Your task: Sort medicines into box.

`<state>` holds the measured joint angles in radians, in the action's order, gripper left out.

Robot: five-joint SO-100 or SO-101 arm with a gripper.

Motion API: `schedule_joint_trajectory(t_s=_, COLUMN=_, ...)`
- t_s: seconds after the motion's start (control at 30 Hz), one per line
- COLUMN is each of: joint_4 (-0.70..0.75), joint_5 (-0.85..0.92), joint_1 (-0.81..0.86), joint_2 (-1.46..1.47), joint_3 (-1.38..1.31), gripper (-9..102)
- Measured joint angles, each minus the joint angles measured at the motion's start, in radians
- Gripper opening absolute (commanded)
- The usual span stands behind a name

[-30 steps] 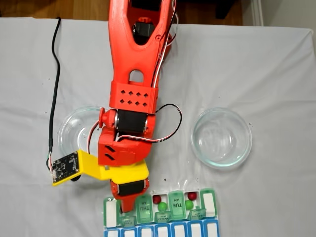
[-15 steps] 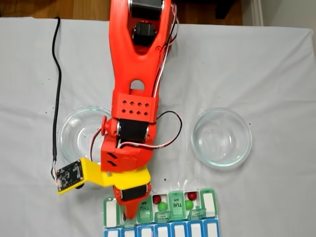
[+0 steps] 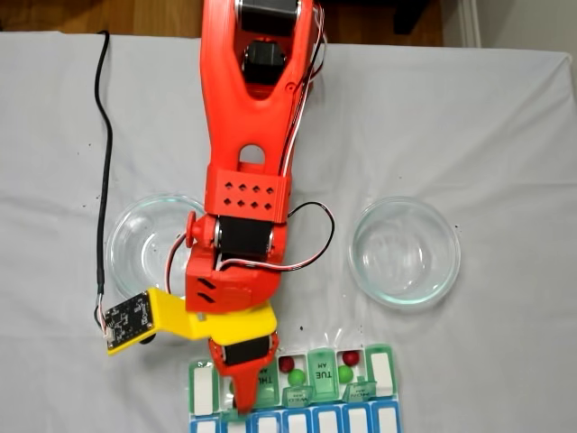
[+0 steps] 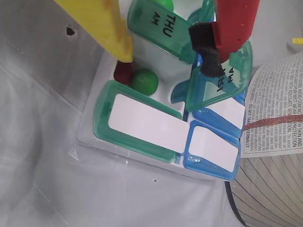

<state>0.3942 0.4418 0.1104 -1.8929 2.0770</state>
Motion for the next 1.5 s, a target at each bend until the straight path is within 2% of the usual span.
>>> schedule_joint_trajectory(t_s=0.1, joint_4=0.094, joint_5=0.021, joint_1=0.015, joint_2=-0.067, joint_3=0.000, gripper=0)
schedule_joint_trajectory(t_s=0.27, joint_4=0.207, joint_5=0.021, joint_1=0.026, joint_2=-0.222, joint_3=0.003, gripper=0)
schedule_joint_trajectory(t_s=0.33, joint_4=0.206, joint_5=0.003, joint_1=0.012, joint_2=-0.285, joint_3=0.017, gripper=0)
schedule_joint_trajectory(t_s=0.63, joint_4=-0.183, joint_5=-0.195, joint_1=-0.150, joint_2=-0.652, joint_3=0.374, gripper=0)
schedule_joint_trajectory(t_s=0.83, joint_4=-0.413, joint_5=-0.298, joint_1=-0.264, joint_2=-0.603, joint_3=0.402, gripper=0)
schedule_joint_trajectory(t_s=1.03, joint_4=-0.597, joint_5=-0.310, joint_1=-0.325, joint_2=-0.436, joint_3=0.402, gripper=0)
schedule_joint_trajectory(t_s=1.17, joint_4=-0.641, joint_5=-0.310, joint_1=-0.347, joint_2=-0.354, joint_3=0.400, gripper=0)
schedule_joint_trajectory(t_s=1.5, joint_4=-0.647, joint_5=-0.310, joint_1=-0.353, joint_2=-0.221, joint_3=0.383, gripper=0)
